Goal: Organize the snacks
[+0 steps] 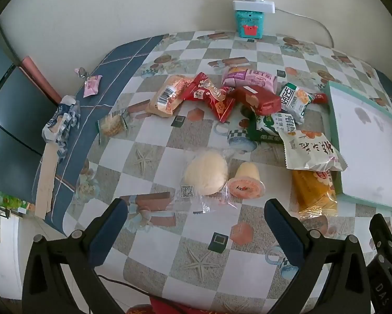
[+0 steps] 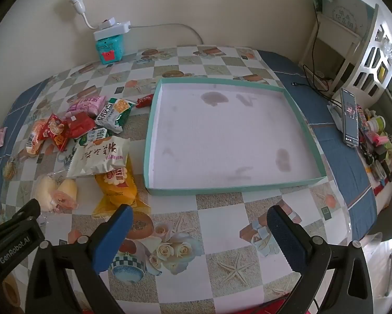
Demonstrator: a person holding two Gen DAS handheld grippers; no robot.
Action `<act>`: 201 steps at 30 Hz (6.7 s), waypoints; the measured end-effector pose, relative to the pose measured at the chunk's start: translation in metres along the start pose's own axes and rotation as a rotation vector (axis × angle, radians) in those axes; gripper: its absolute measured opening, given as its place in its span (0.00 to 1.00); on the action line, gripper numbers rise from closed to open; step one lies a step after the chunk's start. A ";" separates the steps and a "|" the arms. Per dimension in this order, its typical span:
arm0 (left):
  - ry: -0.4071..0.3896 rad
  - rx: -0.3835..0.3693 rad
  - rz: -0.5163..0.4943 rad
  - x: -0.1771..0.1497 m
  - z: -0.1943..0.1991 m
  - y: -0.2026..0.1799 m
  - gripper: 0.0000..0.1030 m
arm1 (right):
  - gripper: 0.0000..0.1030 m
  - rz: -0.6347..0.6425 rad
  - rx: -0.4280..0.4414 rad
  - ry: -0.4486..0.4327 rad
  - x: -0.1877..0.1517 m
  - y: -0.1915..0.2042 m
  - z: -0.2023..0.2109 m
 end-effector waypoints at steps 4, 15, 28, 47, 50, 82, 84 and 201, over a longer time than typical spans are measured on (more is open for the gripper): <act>0.001 0.000 0.001 0.000 0.000 0.000 1.00 | 1.00 0.000 0.001 0.000 0.000 -0.001 0.000; 0.001 -0.002 0.000 -0.001 0.000 0.001 1.00 | 1.00 0.001 -0.001 0.001 0.000 -0.001 0.000; 0.006 -0.002 0.006 -0.004 -0.002 0.003 1.00 | 1.00 0.000 -0.002 0.001 -0.001 0.000 0.000; 0.017 -0.012 0.009 -0.003 -0.004 0.001 1.00 | 1.00 0.003 -0.001 0.000 -0.002 0.002 -0.001; 0.018 -0.014 0.011 -0.003 -0.003 0.001 1.00 | 1.00 0.004 -0.002 -0.001 -0.001 0.002 0.000; 0.236 -0.204 0.271 0.012 -0.098 0.029 1.00 | 1.00 0.000 0.329 0.146 0.037 0.094 -0.069; 0.245 -0.201 0.261 0.012 -0.103 0.027 1.00 | 1.00 0.013 0.324 0.148 0.037 0.097 -0.072; 0.291 -0.184 0.690 0.046 -0.108 0.085 0.57 | 0.18 0.088 0.461 -0.034 0.081 0.097 -0.092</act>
Point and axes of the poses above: each gripper's, at about its wrist camera, not at the fingertips, and z roughly against the way its jaws point, y to its left, x to its top, the point moved 5 cm from there along -z, roughly the way its jaws point, and after that the axes turned 10 degrees about -y, right-handed, at the moved point
